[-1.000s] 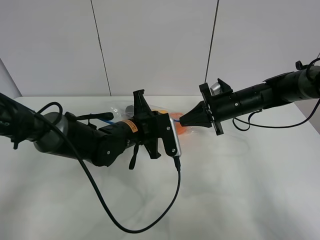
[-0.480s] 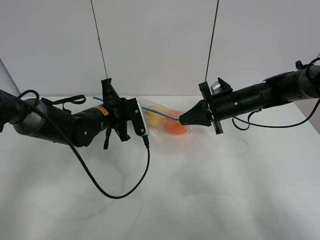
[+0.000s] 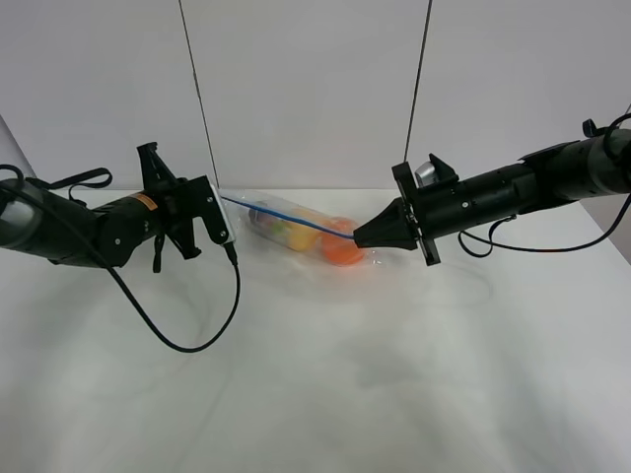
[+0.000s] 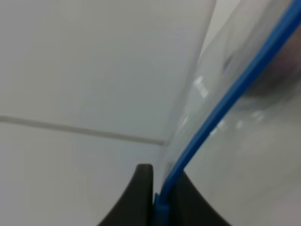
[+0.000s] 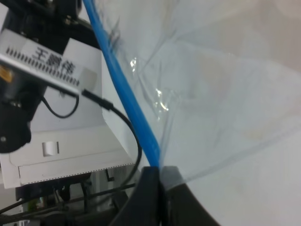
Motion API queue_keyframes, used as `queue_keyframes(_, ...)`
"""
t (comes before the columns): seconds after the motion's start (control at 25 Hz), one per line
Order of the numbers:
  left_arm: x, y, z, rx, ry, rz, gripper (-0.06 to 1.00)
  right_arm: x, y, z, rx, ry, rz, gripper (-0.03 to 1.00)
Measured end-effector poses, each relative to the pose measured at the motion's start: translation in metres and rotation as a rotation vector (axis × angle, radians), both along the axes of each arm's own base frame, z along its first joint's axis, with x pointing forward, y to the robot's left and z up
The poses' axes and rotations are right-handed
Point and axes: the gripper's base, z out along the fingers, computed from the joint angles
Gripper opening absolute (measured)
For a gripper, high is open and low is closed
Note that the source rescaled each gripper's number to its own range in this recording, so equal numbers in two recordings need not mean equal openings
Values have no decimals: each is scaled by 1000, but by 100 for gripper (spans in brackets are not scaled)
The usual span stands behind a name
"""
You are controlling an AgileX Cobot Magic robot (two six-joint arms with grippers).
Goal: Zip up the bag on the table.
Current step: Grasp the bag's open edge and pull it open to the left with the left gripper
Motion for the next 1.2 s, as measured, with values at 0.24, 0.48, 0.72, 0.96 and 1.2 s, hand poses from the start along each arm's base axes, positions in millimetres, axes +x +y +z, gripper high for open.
queue_keyframes(0.24, 4, 18, 0, 26, -7, 16, 0, -1, 0, 0, -2, 1, 8, 0)
queue_keyframes(0.48, 4, 18, 1, 37, -12, 3, 0, -1, 0, 0, -3, 1, 9, 0)
queue_keyframes(0.72, 4, 21, 1, 43, -14, 1, 0, -1, 0, 0, -2, 1, 8, 0)
queue_keyframes(0.96, 4, 22, 1, 35, -16, 5, 3, -1, 0, 0, -3, 2, 13, 0)
queue_keyframes(1.2, 6, 29, 2, -137, -4, 76, 53, -3, 0, -1, -13, 4, 30, 0)
